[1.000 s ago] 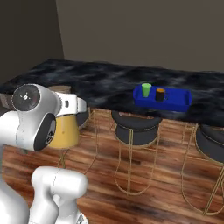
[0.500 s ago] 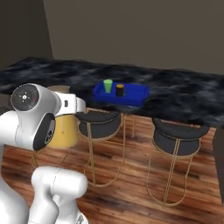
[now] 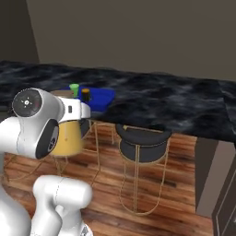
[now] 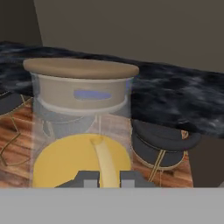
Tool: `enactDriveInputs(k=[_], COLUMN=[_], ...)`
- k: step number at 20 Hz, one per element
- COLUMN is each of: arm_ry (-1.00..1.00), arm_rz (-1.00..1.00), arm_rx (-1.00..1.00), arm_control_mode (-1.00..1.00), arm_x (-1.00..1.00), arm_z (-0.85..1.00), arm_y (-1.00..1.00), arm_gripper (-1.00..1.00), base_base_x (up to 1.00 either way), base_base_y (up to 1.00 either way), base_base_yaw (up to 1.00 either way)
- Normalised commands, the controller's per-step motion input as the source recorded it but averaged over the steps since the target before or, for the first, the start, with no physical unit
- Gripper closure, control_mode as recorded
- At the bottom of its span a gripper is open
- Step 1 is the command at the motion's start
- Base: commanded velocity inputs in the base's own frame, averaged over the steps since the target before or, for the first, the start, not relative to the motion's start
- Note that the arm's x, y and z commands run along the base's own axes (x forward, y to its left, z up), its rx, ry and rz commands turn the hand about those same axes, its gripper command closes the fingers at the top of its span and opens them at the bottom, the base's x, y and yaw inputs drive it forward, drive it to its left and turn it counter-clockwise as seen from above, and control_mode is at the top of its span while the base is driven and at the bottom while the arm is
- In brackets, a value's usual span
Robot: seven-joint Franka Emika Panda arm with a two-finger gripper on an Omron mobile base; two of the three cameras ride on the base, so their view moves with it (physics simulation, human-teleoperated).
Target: There is a tray on the dining counter. Grab the cup, mug, and pitcher and place them on the tray. The pitcher may be placed next to the tray if it cannot fit the tray.
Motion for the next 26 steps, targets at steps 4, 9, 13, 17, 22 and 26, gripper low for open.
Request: enactDriveInputs(k=[4, 9, 13, 17, 22, 26], arm_ry=[0.0, 0.0, 0.0, 0.0, 0.0, 0.0], arm_rz=[0.0, 0.0, 0.0, 0.0, 0.0, 0.0], arm_rx=[0.0, 0.0, 0.0, 0.0, 0.0, 0.0], arm_control_mode=[1.0, 1.0, 1.0, 1.0, 1.0, 1.0], arm_x=[0.0, 0.0, 0.0, 0.0, 0.0, 0.0], arm_z=[0.0, 0.0, 0.0, 0.0, 0.0, 0.0], arm_y=[0.0, 0.0, 0.0, 0.0, 0.0, 0.0], arm_gripper=[1.0, 1.0, 1.0, 1.0, 1.0, 1.0], base_base_x=[0.46, 0.35, 0.55, 0.54, 0.39, 0.17], base_base_y=[-0.39, -0.01, 0.19, 0.47, 0.6, 0.47], base_base_yaw=[-0.17, -0.2, -0.12, -0.07, -0.04, 0.0])
